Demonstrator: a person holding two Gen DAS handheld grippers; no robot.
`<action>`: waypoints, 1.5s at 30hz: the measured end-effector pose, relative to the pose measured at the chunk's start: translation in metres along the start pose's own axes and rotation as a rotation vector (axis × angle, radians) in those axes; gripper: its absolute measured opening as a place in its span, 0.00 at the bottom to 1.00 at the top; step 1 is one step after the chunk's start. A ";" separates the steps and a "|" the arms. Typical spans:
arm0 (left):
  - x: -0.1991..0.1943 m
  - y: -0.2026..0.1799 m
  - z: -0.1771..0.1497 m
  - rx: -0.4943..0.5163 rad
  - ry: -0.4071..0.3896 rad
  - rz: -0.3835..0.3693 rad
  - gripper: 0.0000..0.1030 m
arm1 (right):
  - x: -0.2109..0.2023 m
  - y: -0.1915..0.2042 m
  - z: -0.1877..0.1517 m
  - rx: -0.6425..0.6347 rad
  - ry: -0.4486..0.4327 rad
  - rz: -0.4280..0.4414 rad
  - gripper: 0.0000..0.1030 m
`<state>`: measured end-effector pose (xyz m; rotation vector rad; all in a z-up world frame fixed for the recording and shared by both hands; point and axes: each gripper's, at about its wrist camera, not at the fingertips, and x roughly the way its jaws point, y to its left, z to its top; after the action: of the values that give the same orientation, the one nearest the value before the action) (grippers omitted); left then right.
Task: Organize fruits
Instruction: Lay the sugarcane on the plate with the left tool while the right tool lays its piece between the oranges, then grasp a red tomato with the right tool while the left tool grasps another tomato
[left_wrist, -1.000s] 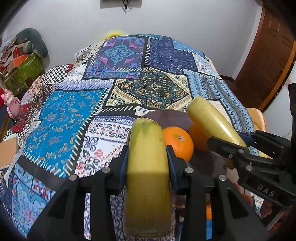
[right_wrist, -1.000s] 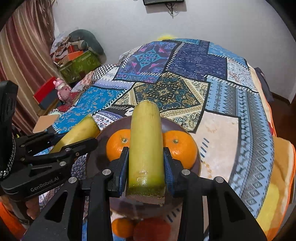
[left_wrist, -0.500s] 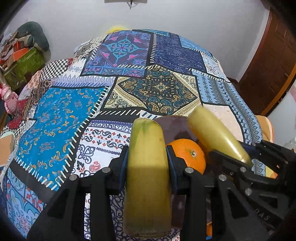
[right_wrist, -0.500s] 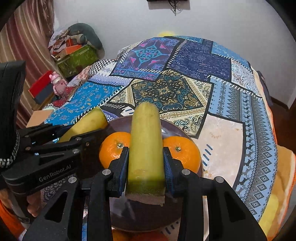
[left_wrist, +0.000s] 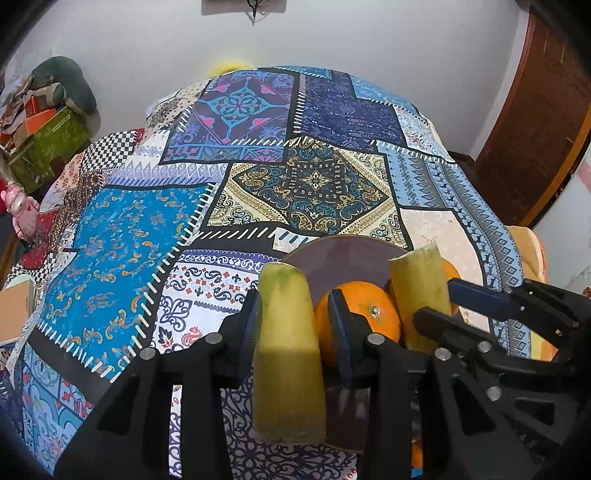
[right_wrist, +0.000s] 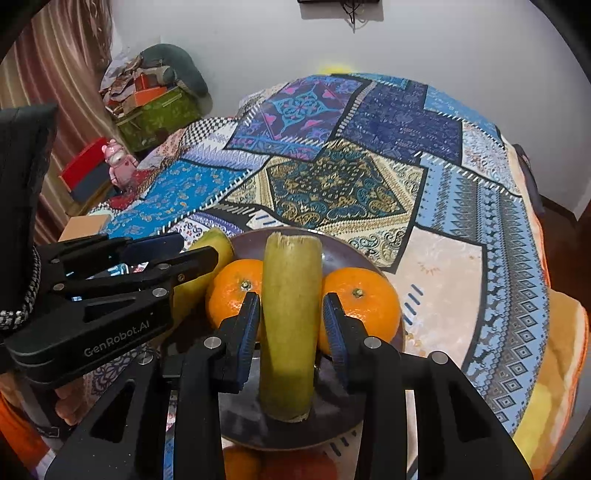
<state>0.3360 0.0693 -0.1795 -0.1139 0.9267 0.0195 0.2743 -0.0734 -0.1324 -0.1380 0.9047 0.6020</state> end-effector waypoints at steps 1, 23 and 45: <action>-0.002 0.000 0.000 -0.002 0.000 -0.002 0.36 | -0.004 0.000 0.000 0.000 -0.006 0.000 0.32; -0.121 -0.030 -0.053 0.103 -0.094 -0.074 0.53 | -0.107 -0.011 -0.062 0.070 -0.122 -0.040 0.45; -0.100 -0.062 -0.118 0.137 0.032 -0.095 0.60 | -0.069 -0.022 -0.131 0.187 0.025 -0.005 0.48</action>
<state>0.1861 -0.0013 -0.1645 -0.0309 0.9505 -0.1342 0.1627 -0.1689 -0.1638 0.0202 0.9801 0.5088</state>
